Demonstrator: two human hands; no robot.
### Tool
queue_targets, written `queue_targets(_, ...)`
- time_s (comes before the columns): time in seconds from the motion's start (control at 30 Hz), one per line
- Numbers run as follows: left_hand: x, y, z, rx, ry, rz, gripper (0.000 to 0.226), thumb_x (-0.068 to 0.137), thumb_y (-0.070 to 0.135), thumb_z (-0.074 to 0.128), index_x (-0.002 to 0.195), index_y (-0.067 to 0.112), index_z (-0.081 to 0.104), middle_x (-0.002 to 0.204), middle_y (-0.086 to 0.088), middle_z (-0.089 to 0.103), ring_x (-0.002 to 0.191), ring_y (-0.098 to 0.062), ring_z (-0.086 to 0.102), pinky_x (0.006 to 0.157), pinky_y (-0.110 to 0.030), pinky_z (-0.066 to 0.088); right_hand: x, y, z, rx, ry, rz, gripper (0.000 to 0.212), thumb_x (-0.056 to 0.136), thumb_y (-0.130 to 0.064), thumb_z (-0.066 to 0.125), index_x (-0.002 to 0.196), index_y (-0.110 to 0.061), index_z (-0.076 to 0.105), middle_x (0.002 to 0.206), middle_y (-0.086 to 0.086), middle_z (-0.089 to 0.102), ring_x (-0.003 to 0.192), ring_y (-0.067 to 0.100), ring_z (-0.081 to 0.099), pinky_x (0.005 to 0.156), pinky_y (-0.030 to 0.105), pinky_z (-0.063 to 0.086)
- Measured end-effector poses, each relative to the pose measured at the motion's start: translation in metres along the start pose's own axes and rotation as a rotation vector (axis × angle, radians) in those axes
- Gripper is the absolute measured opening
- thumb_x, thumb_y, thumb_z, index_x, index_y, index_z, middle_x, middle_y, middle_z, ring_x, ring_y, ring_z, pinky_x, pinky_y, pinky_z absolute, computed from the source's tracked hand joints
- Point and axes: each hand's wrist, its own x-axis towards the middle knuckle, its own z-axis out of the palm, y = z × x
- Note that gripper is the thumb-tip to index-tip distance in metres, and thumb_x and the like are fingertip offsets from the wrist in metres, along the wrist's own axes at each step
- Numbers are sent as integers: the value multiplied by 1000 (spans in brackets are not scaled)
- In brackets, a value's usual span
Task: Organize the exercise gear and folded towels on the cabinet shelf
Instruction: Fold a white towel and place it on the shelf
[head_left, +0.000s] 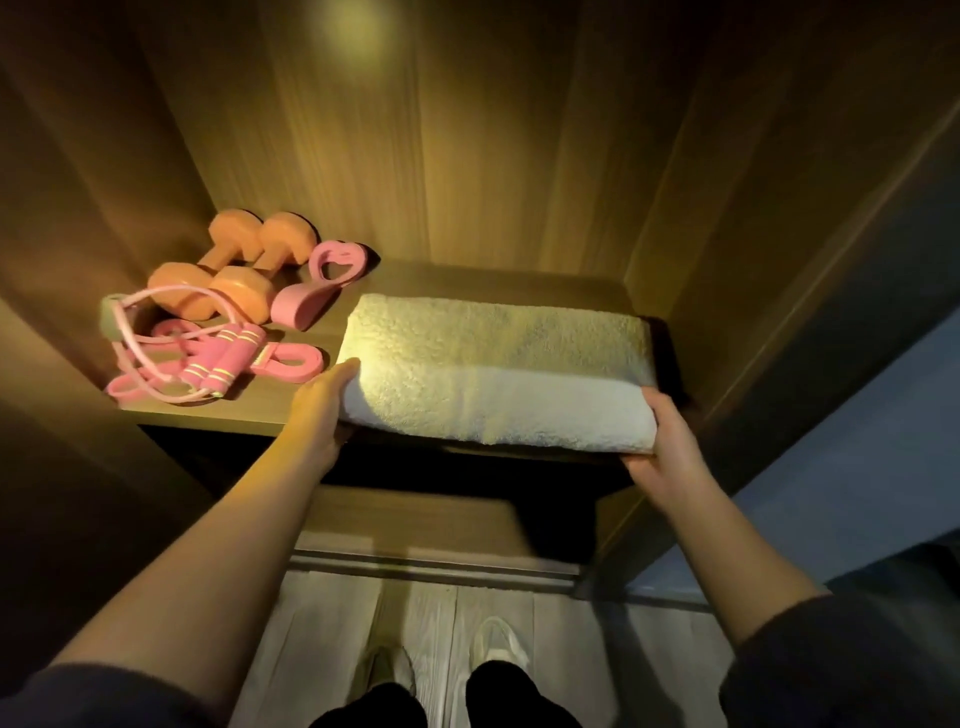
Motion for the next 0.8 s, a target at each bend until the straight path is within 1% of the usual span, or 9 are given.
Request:
queue_targets(0.1,-3,-1,-2,80,15,45,20,87,34,66,93,15,68,101,-9,73,92,-26,71,75,-37,57,-1,-1,-3,-20,2,-14,41,92,-28,65,130,-15,56,118,14,68,101,28,70,70,36,58)
queue_targets(0.17,-9,1,2,229,69,103,28,91,39,61,99,13,65,105,-9,68,102,-30,66,83,-43,53,-3,-3,1,-135,38,-44,37,96,-29,59,130,-14,56,118,13,67,102,27,69,74,36,57)
queue_targets(0.23,-18,1,5,444,149,224,45,93,41,59,120,6,58,115,-9,61,108,-27,59,86,-38,46,-11,-4,4,-454,101,-157,39,102,-33,46,133,-12,51,125,13,62,107,25,63,85,38,53)
queue_targets(0.33,-37,1,1,878,225,628,58,92,33,62,138,4,41,134,-13,49,125,-28,46,100,-39,39,-32,4,0,-1036,146,-490,51,102,-33,39,148,-12,32,148,12,37,132,29,42,108,42,38)
queue_targets(0.4,-50,-3,0,1201,151,927,65,89,31,63,144,10,35,147,-12,40,137,-30,37,110,-48,34,-49,13,2,-1347,92,-714,60,100,-31,44,153,-14,21,158,9,23,146,29,21,118,46,23)
queue_targets(0.47,-56,-10,5,1490,12,1098,79,84,38,65,150,18,26,157,-10,26,146,-31,22,116,-58,21,-57,19,12,-1689,53,-922,72,95,-31,51,155,-18,14,162,7,12,151,27,4,121,49,5)
queue_targets(0.53,-56,-18,17,1728,-98,1148,93,81,47,67,154,22,15,162,-11,11,150,-33,9,116,-64,11,-56,20,27,-1912,-8,-1038,81,91,-33,57,155,-19,11,163,7,8,151,29,0,118,52,1)
queue_targets(0.63,-46,-27,35,1852,-99,1101,102,83,38,68,155,24,-2,163,-15,-1,149,-38,1,111,-69,9,-43,22,49,-2076,-85,-1054,88,87,-31,61,156,-18,7,164,9,6,151,32,1,120,57,6)
queue_targets(0.8,-27,-30,54,1870,-65,1081,94,86,24,64,153,22,-1,162,-17,8,148,-39,8,108,-71,13,-16,24,53,-2093,-18,-1041,82,88,-18,61,156,-18,14,164,9,12,150,36,7,118,58,11)
